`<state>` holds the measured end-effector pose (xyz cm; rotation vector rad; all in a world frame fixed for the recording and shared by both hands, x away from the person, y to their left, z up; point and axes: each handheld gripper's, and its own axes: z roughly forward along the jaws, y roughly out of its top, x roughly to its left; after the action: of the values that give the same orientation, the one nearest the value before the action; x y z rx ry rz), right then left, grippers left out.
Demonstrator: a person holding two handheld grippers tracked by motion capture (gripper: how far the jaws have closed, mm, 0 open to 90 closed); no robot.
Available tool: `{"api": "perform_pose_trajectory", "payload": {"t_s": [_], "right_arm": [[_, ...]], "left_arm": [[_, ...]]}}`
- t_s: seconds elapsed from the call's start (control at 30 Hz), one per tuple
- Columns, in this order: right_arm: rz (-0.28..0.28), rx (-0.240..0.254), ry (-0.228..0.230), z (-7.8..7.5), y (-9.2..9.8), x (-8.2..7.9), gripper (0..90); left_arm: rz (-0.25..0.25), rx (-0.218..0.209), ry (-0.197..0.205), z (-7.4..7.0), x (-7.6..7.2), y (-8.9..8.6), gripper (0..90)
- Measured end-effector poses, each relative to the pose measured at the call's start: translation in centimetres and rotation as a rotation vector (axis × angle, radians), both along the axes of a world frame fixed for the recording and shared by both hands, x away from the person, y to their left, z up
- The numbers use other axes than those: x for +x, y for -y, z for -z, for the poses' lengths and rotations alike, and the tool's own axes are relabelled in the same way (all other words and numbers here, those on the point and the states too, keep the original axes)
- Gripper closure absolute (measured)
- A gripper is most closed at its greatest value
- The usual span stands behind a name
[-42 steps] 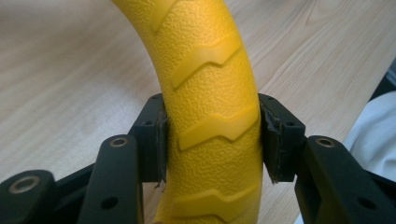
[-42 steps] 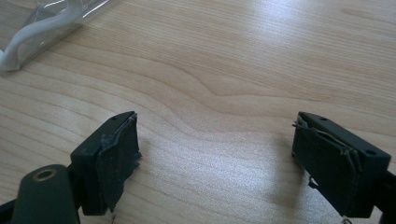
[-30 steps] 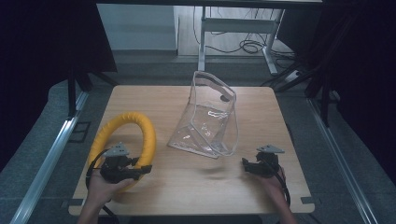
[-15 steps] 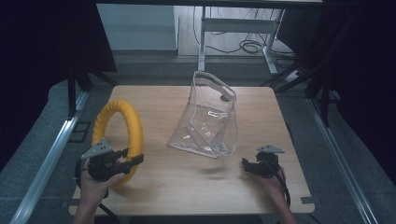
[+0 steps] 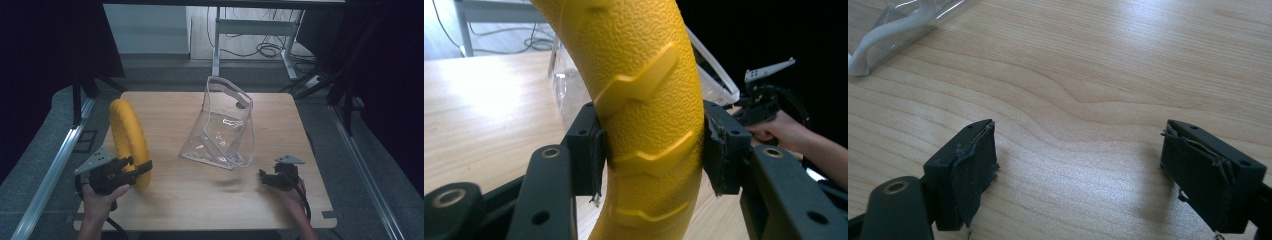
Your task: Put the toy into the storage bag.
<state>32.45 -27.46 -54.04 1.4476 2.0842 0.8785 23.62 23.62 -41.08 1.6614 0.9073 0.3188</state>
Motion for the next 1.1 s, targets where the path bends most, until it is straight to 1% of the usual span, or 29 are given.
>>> {"api": "perform_pose_trajectory", "payload": {"t_s": [0.1,0.17,0.3,0.37,0.47,0.53,0.67,0.8,1.1], "right_arm": [[0.001,0.001,-0.001,0.0,0.0,0.0,15.3],[0.0,0.0,0.0,0.0,0.0,0.0,15.3],[-0.001,0.0,0.001,0.0,0.0,0.0,15.3],[-0.001,0.002,0.0,0.0,0.0,0.0,15.3],[0.0,0.003,0.001,0.0,0.0,0.0,15.4],[0.007,0.004,0.002,0.0,0.0,0.0,15.4],[0.012,0.004,0.002,0.0,0.1,0.0,15.4],[0.017,0.003,0.001,0.0,0.1,0.0,15.4],[0.021,0.002,0.0,0.0,0.1,0.0,15.4]], "left_arm": [[-0.004,-0.007,0.011,-0.2,0.0,0.0,50.0],[-0.012,-0.013,0.03,-0.6,-0.1,0.0,50.0],[-0.019,-0.02,0.048,-1.1,-0.2,0.2,49.9],[-0.015,-0.023,0.051,-1.3,-0.1,0.3,49.9],[0.008,-0.043,0.062,-1.9,0.4,0.6,49.9],[0.016,-0.051,0.076,-2.3,0.8,0.9,49.9],[0.019,-0.051,0.106,-2.9,1.2,1.4,49.9],[0.029,-0.06,0.109,-3.2,1.6,1.8,49.9],[0.036,-0.069,0.108,-3.5,2.1,2.2,49.9]]}}
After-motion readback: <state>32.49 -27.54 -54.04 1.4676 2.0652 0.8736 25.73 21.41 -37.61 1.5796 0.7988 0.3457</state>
